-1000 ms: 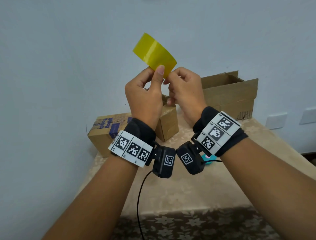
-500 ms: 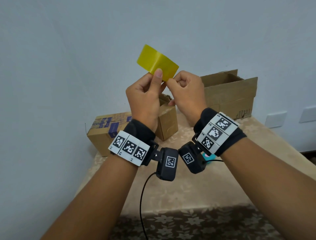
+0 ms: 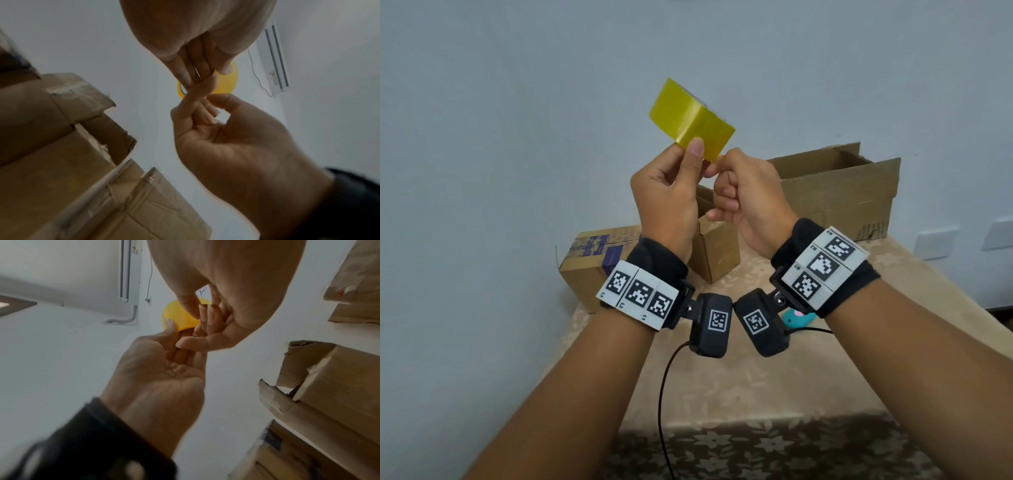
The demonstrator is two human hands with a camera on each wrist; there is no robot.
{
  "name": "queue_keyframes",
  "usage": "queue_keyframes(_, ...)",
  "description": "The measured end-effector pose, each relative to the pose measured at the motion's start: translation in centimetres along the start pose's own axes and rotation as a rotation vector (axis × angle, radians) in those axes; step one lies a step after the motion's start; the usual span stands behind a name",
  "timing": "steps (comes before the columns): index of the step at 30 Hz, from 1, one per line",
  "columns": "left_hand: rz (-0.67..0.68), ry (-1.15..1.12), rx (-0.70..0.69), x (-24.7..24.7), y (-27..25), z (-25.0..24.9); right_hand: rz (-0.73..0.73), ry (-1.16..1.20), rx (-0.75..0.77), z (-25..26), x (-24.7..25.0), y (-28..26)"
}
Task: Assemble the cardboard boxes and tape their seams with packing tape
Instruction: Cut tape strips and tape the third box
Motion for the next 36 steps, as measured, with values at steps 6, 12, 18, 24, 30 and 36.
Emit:
queue_keyframes(6,0.057,0.085,-0.047,-0.7,-0.7,-0.7,-0.013,0.128,-0.105,0.0,-0.1,0.0)
queue_keyframes(12,0.03,0.061,-0.044,-0.2,-0.3,-0.9,-0.009,0.154,-0.116,0.1,-0.3,-0.1)
queue_keyframes(18,-0.004,-0.017,0.023,0.1,0.0,-0.4,0.007,0.117,-0.148,-0.5,-0.2,-0.3)
queue_keyframes(24,0.001,-0.02,0.14,-0.1,-0.8,0.7,0.073,0.221,-0.266,-1.2,-0.9,-0.6)
queue_keyframes(30,-0.079,-0.082,0.181,0.6,-0.1,1.2,0.118,0.322,-0.293,-1.7,-1.7,-0.5)
queue_keyframes(36,-0.07,-0.141,0.243,0.6,-0.2,2.0,0.186,0.459,-0.336,-1.8,-2.4,-0.4)
Point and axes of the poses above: each hand's wrist, its own y-axis towards the middle knuckle, its own x-axis out of the back of the hand, z = x × y, the point moved 9 cm from there along y, towards the middle knuckle, and after that the axes turned 13 degrees about -z, right-handed, at the moved point
